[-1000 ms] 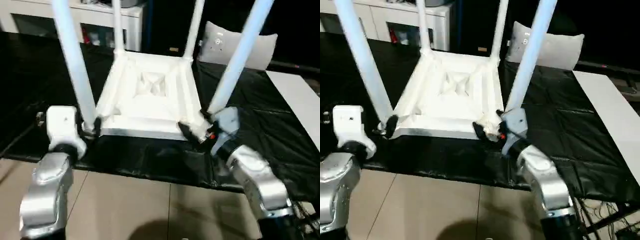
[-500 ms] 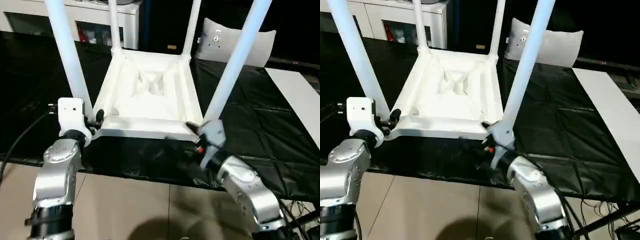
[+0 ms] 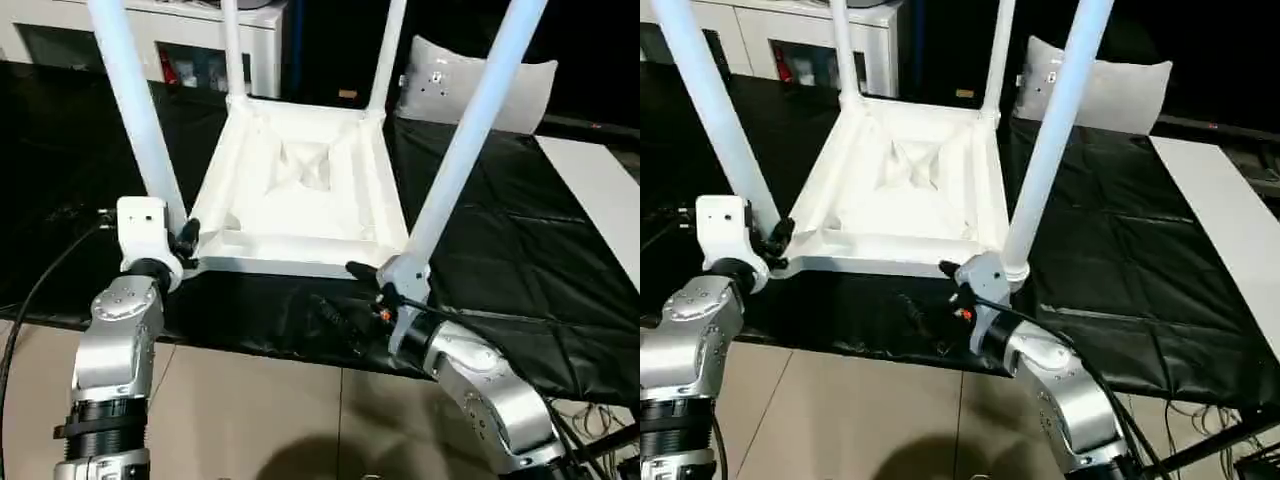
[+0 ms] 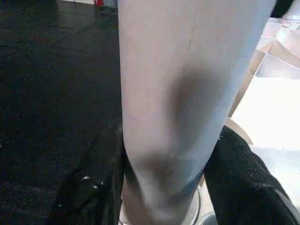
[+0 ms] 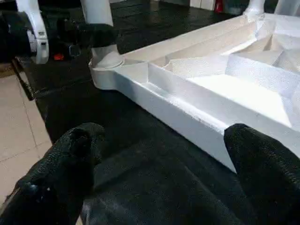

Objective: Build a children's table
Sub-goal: Flip table

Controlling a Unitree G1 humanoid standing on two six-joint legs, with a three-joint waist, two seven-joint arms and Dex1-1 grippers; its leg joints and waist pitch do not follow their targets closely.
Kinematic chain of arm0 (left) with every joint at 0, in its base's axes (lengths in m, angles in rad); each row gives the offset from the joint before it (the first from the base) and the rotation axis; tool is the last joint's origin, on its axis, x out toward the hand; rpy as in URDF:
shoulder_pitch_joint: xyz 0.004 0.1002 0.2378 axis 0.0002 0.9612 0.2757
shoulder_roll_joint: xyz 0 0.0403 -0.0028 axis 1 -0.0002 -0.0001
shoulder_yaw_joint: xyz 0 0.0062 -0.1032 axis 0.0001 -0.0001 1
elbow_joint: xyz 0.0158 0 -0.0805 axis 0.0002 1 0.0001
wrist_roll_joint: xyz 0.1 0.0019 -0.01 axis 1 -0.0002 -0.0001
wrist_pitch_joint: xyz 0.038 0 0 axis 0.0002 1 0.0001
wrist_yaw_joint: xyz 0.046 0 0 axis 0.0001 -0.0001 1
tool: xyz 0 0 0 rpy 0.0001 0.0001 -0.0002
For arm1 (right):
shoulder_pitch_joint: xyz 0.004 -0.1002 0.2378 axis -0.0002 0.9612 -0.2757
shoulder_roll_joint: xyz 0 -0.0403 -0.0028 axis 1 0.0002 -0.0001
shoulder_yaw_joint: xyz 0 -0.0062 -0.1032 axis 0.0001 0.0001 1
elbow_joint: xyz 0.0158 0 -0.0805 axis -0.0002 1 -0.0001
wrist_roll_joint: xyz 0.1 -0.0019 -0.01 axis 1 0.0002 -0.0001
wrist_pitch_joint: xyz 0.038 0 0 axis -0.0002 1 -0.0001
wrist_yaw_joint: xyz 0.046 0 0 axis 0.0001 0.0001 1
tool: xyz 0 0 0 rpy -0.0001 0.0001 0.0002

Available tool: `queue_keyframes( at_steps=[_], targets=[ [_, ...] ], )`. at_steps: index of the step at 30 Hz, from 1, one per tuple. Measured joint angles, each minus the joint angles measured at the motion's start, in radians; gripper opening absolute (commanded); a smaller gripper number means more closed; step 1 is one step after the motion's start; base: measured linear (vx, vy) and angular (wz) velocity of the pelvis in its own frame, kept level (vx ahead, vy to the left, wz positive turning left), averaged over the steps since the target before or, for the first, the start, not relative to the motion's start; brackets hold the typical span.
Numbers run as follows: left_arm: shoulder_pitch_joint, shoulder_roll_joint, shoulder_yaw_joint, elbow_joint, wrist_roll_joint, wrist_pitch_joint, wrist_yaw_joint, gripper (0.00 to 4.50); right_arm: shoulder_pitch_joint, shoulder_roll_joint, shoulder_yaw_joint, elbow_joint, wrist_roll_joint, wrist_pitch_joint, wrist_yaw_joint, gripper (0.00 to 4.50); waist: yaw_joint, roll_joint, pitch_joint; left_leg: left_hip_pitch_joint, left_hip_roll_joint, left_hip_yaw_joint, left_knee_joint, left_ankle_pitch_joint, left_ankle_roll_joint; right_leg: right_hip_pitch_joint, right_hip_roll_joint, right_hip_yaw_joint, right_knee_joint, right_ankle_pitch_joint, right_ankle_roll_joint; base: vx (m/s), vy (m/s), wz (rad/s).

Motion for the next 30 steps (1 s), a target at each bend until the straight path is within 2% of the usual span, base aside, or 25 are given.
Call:
queue_keyframes(
  at_steps=[8,10,13,14,17,20,24,26,30],
  targets=[
    [-0.017,-0.012,0.017,0.026,-0.029,-0.001,-0.001,2.02,0.011,0.012,0.005,0.0,0.0,0.005,-0.009,4.5,0.001,0.003,0.002,0.0,0.0,0.0,-0.002,0.0,0.0,0.0,-0.001,0.0,0.0,-0.003,0.005,0.0,0.0,0.0],
    [-0.02,-0.06,0.06,-0.001,-0.061,0.032,0.017,2.02,0.01,0.045,-0.012,0.002,0.0,0.011,-0.05,4.5,0.0,0.004,0.003,0.0,0.0,0.0,-0.002,0.0,0.0,-0.001,-0.002,0.001,0.0,-0.003,0.005,0.0,0.0,0.0],
    [-0.018,-0.136,0.091,-0.068,-0.096,0.099,0.068,2.02,0.005,0.098,-0.057,0.011,0.01,0.021,-0.12,4.5,0.0,0.013,0.004,-0.001,0.0,0.002,-0.003,0.0,0.0,-0.003,-0.004,0.003,0.0,0.0,0.001,0.0,0.0,0.0],
    [-0.017,-0.196,0.107,-0.106,-0.135,0.13,0.103,2.02,-0.002,0.113,-0.073,0.023,0.015,0.024,-0.143,4.5,0.0,0.017,0.004,-0.001,-0.001,0.004,-0.003,0.0,0.0,-0.003,-0.005,0.003,0.0,-0.001,0.002,0.0,0.0,0.0],
    [0.002,-0.31,0.146,-0.181,-0.266,0.18,0.153,2.03,-0.01,0.132,-0.105,0.034,0.032,0.027,-0.185,4.5,0.003,0.017,0.003,-0.005,0.001,0.008,-0.006,0.001,0.001,-0.004,-0.004,0.002,0.0,-0.005,0.001,0.0,0.0,0.0],
    [0.011,-0.326,0.146,-0.194,-0.385,0.23,0.167,2.03,-0.036,0.161,-0.146,0.063,0.038,0.027,-0.232,4.5,0.006,0.009,0.003,-0.005,0.003,0.01,-0.009,0.002,0.0,-0.007,-0.001,0.0,0.0,-0.007,0.0,0.0,0.0,0.0],
    [0.011,-0.328,0.145,-0.213,-0.384,0.25,0.171,2.02,-0.053,0.201,-0.192,0.093,0.064,0.018,-0.265,4.5,0.004,0.005,0.003,-0.006,0.003,0.011,-0.009,0.003,0.0,-0.01,-0.001,0.001,0.0,-0.007,0.0,0.0,0.0,0.0],
    [0.011,-0.329,0.14,-0.235,-0.368,0.276,0.182,2.02,-0.082,0.247,-0.24,0.121,0.091,-0.009,-0.295,4.5,-0.001,0.005,0.003,-0.005,0.003,0.012,-0.009,0.003,0.0,-0.01,-0.001,0.001,0.001,-0.007,0.0,0.0,0.0,0.0],
    [0.012,-0.33,0.133,-0.25,-0.375,0.299,0.211,2.02,-0.134,0.269,-0.27,0.179,0.137,-0.071,-0.298,4.5,-0.003,0.005,0.003,-0.004,0.003,0.012,-0.009,0.003,0.0,-0.009,-0.001,0.001,0.001,-0.007,0.0,0.0,0.0,0.0]
  ],
)
